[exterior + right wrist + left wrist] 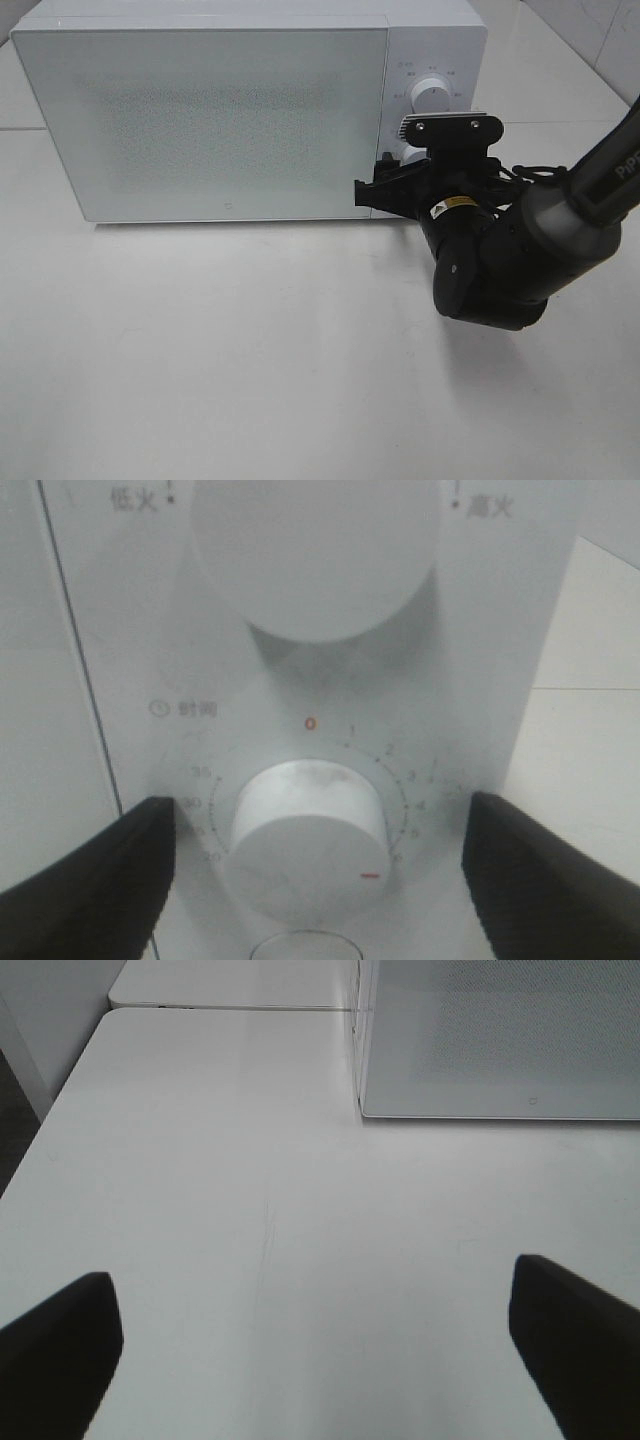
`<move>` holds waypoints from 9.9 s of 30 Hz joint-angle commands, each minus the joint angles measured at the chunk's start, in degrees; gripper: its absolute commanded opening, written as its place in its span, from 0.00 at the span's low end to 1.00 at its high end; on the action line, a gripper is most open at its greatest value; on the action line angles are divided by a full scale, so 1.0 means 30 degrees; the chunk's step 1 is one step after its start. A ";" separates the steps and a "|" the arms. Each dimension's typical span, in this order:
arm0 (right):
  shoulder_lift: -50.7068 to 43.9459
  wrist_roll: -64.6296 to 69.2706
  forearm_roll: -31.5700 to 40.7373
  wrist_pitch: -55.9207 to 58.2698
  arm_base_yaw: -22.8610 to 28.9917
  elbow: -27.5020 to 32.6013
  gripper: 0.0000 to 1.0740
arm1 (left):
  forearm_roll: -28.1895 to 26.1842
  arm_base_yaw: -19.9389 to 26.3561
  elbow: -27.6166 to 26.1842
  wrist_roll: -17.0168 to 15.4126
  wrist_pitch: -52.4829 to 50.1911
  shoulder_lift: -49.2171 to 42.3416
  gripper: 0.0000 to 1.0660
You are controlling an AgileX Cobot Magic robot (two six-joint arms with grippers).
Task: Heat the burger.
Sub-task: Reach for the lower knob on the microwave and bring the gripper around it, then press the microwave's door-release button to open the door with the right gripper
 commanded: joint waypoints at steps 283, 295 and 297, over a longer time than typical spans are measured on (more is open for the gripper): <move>-4.0604 0.4393 -1.2701 4.2552 -1.0466 0.5405 0.71 | -0.0134 -0.0115 0.0057 -0.0095 -0.0134 -0.0420 0.95; -4.0604 0.4393 -1.2490 4.2513 -1.0466 0.5367 0.71 | -0.0095 -0.0115 0.0057 -0.0095 -0.0134 -0.0420 0.95; -4.0604 0.4431 -1.2376 4.2380 -1.0466 0.5271 0.71 | -0.0095 -0.0115 0.0057 -0.0095 -0.0134 -0.0420 0.95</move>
